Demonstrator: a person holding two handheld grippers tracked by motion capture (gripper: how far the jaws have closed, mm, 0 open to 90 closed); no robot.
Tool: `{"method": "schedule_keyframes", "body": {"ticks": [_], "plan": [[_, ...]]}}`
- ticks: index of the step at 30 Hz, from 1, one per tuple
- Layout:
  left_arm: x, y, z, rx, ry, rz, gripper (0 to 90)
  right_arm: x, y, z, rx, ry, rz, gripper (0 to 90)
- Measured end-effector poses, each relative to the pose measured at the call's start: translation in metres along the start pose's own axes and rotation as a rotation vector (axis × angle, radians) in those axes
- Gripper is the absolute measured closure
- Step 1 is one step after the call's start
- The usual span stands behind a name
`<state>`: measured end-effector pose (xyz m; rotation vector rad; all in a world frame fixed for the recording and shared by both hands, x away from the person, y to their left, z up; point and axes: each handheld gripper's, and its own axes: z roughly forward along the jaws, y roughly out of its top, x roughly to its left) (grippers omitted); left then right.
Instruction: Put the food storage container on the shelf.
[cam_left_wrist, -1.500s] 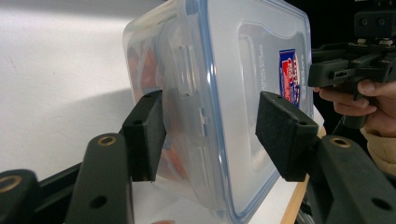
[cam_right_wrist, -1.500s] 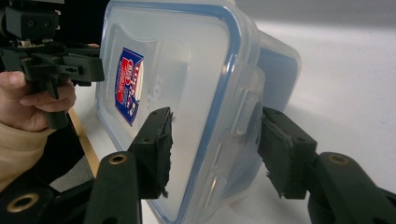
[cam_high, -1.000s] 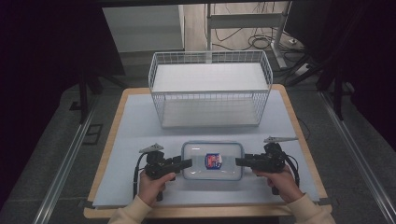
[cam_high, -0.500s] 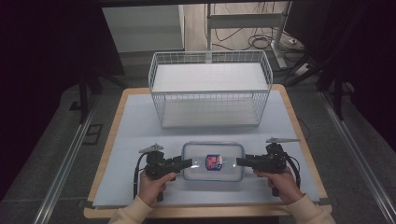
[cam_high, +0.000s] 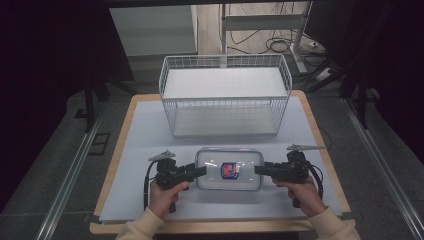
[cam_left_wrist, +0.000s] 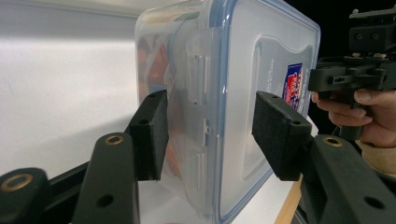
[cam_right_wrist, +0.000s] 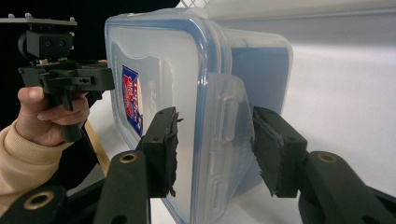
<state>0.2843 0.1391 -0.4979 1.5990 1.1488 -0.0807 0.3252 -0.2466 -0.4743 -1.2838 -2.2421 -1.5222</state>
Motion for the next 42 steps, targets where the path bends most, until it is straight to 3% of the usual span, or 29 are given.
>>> {"method": "schedule_keyframes", "body": {"ticks": [10,19,30,36,42], "plan": [[-0.009,0.023,-0.011,-0.034,0.000,0.036,47.5,0.013,0.022,-0.006,-0.033,-0.004,-0.063,52.1],[-0.027,0.063,-0.024,-0.082,-0.003,0.097,47.7,0.031,0.061,-0.022,-0.083,-0.004,-0.136,52.1],[-0.046,0.114,-0.038,-0.134,0.006,0.155,47.8,0.047,0.109,-0.036,-0.123,-0.002,-0.190,52.0],[-0.051,0.137,-0.042,-0.157,0.012,0.187,47.6,0.055,0.135,-0.041,-0.154,-0.010,-0.210,51.6],[-0.050,0.160,-0.040,-0.164,0.011,0.181,47.5,0.055,0.154,-0.042,-0.166,-0.016,-0.216,51.5]]}}
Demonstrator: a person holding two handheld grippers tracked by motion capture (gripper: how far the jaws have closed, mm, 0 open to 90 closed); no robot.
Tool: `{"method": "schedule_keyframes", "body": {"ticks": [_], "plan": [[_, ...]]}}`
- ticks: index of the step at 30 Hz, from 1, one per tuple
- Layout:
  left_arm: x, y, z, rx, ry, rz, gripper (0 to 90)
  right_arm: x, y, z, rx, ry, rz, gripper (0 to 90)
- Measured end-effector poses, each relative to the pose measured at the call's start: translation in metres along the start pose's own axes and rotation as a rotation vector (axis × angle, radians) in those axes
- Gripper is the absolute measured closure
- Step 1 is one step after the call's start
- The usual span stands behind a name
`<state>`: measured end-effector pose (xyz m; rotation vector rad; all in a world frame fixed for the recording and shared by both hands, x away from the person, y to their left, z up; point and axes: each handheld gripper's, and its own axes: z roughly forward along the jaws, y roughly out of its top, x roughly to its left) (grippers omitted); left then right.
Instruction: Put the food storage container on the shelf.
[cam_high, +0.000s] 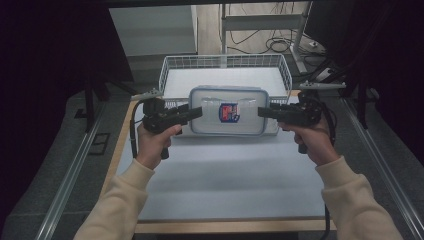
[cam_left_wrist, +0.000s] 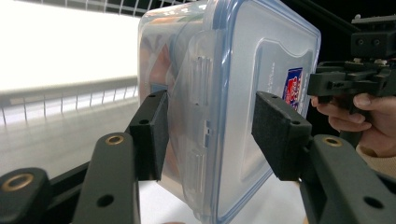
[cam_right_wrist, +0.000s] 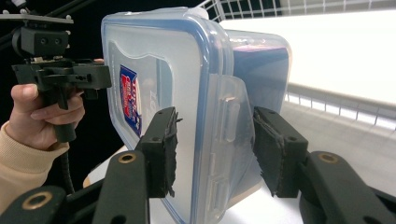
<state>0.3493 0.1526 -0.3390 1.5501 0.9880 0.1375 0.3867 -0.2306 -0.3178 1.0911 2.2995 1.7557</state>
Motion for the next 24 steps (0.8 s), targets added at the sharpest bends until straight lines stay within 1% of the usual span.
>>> {"method": "schedule_keyframes", "body": {"ticks": [1,7,11,14,16,20,21,24], "plan": [[0.001,0.005,0.002,-0.002,0.001,-0.004,47.5,-0.001,0.003,0.000,0.002,-0.001,0.000,51.5],[0.006,0.028,0.007,-0.012,0.001,0.012,47.4,-0.008,0.025,0.004,-0.017,-0.003,-0.009,51.5],[0.010,0.041,0.010,-0.013,-0.001,0.025,47.4,-0.012,0.039,0.006,-0.017,-0.001,-0.015,51.5],[0.013,0.050,0.013,-0.019,-0.004,0.021,47.5,-0.016,0.050,0.007,-0.013,-0.001,-0.019,51.5],[0.016,0.055,0.016,-0.025,-0.006,0.004,47.5,-0.018,0.057,0.008,-0.011,-0.004,-0.020,51.5],[0.024,0.063,0.022,-0.033,-0.006,-0.009,47.5,-0.025,0.071,0.014,-0.003,-0.013,-0.006,51.3],[0.027,0.065,0.024,-0.034,-0.004,-0.018,47.4,-0.026,0.073,0.015,0.000,-0.015,-0.001,51.2],[0.035,0.069,0.030,-0.027,0.003,-0.029,47.4,-0.035,0.079,0.022,0.012,-0.013,0.018,51.2]]}}
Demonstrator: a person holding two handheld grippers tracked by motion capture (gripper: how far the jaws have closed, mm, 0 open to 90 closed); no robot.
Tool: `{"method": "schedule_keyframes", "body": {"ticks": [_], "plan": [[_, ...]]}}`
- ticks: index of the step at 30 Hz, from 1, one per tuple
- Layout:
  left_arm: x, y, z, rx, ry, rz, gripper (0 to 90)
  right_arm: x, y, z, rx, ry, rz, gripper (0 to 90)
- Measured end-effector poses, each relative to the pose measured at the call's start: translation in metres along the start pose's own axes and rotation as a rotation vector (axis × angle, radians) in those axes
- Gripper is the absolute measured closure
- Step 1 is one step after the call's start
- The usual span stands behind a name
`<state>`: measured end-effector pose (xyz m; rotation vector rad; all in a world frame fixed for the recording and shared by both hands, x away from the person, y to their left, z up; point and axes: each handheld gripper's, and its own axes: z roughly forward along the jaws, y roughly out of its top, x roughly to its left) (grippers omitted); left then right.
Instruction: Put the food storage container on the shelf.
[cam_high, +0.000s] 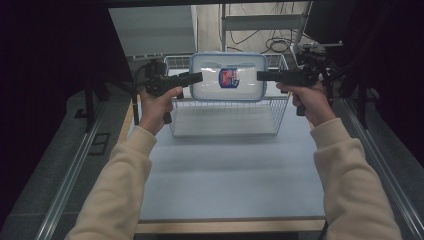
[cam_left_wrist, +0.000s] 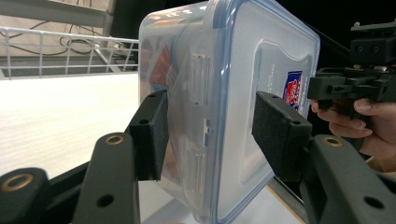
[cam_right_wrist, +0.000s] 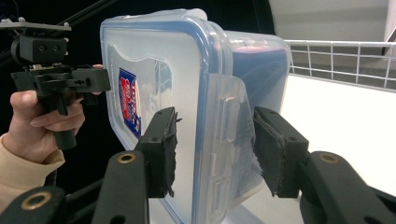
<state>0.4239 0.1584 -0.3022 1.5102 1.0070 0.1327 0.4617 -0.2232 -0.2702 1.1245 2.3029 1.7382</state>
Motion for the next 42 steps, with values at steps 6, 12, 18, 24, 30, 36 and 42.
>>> {"method": "schedule_keyframes", "body": {"ticks": [6,12,18,24,30,36,42], "plan": [[0.017,0.003,0.017,0.035,0.021,-0.031,47.1,-0.022,0.004,0.017,0.027,-0.011,0.049,50.0],[0.033,0.003,0.031,0.067,0.025,-0.065,45.3,-0.034,0.003,0.029,0.041,-0.039,0.077,49.8],[0.037,0.009,0.036,0.088,0.027,-0.102,45.1,-0.036,0.008,0.032,0.053,-0.065,0.094,48.5],[0.043,0.012,0.042,0.066,0.033,-0.172,44.8,-0.041,0.012,0.036,0.051,-0.077,0.145,47.3],[0.048,0.016,0.051,0.077,0.046,-0.200,42.2,-0.046,0.013,0.041,0.043,-0.103,0.179,45.8],[0.055,0.017,0.060,0.091,0.065,-0.240,37.2,-0.051,0.013,0.047,0.051,-0.143,0.209,43.7],[0.055,0.017,0.064,0.081,0.108,-0.220,40.5,-0.050,0.012,0.055,0.063,-0.188,0.218,39.0]]}}
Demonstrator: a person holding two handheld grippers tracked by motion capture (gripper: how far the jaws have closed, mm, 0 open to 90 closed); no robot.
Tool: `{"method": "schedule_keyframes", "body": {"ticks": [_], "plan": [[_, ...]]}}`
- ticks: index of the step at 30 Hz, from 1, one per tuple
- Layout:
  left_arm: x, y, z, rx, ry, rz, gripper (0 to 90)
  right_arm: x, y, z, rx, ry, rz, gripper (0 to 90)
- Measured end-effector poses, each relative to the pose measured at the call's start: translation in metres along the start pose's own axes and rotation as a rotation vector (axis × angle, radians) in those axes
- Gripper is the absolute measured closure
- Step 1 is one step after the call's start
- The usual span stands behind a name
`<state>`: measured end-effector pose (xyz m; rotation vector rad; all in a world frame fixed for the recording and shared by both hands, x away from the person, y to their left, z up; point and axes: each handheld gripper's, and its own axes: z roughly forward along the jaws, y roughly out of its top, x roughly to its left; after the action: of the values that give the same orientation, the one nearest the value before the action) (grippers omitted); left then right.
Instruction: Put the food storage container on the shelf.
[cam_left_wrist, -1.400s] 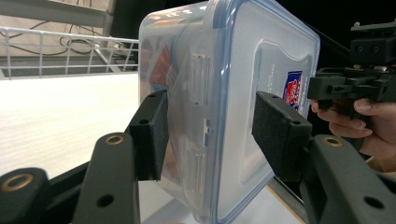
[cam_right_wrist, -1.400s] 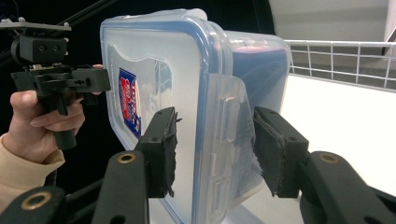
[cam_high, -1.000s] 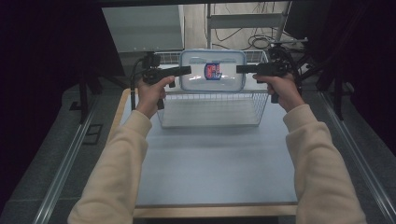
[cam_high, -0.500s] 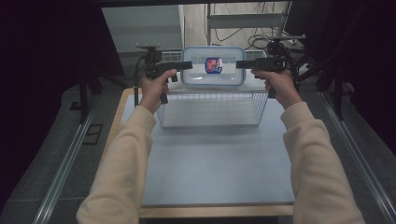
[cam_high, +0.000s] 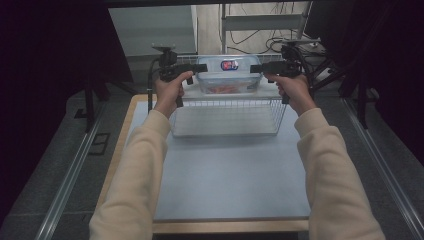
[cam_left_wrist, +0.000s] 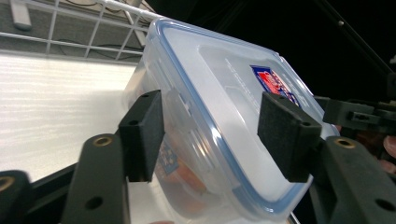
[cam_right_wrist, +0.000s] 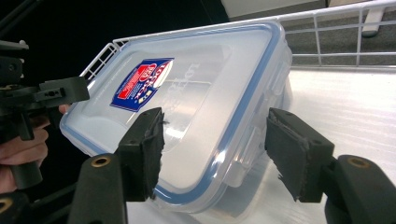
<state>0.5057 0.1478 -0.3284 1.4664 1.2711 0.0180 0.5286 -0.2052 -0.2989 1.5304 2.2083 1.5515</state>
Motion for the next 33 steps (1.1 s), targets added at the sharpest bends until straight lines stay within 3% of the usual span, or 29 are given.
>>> {"method": "schedule_keyframes", "body": {"ticks": [5,8,13,16,20,23,28,33], "plan": [[-0.002,-0.001,-0.002,0.006,-0.004,0.011,37.8,0.002,-0.002,-0.004,-0.027,-0.032,0.000,36.2],[-0.009,-0.003,-0.013,-0.040,0.022,0.064,35.9,0.001,-0.005,-0.013,-0.085,-0.020,-0.010,33.4],[-0.023,-0.015,-0.037,-0.049,0.020,0.147,31.7,0.010,-0.021,-0.039,-0.112,-0.017,-0.137,28.7],[-0.030,-0.032,-0.051,-0.053,-0.008,0.184,30.6,0.014,-0.039,-0.054,-0.113,0.017,-0.183,27.6],[-0.039,-0.065,-0.071,-0.052,-0.039,0.246,28.4,0.018,-0.067,-0.068,-0.116,0.049,-0.250,26.7],[-0.044,-0.091,-0.083,-0.043,-0.071,0.270,27.3,0.021,-0.090,-0.077,-0.115,0.057,-0.308,26.3],[-0.047,-0.138,-0.099,-0.013,-0.092,0.322,26.8,0.023,-0.135,-0.087,-0.114,0.092,-0.354,26.1],[-0.039,-0.178,-0.109,0.020,-0.104,0.302,26.5,0.017,-0.181,-0.086,-0.081,0.111,-0.374,25.9]]}}
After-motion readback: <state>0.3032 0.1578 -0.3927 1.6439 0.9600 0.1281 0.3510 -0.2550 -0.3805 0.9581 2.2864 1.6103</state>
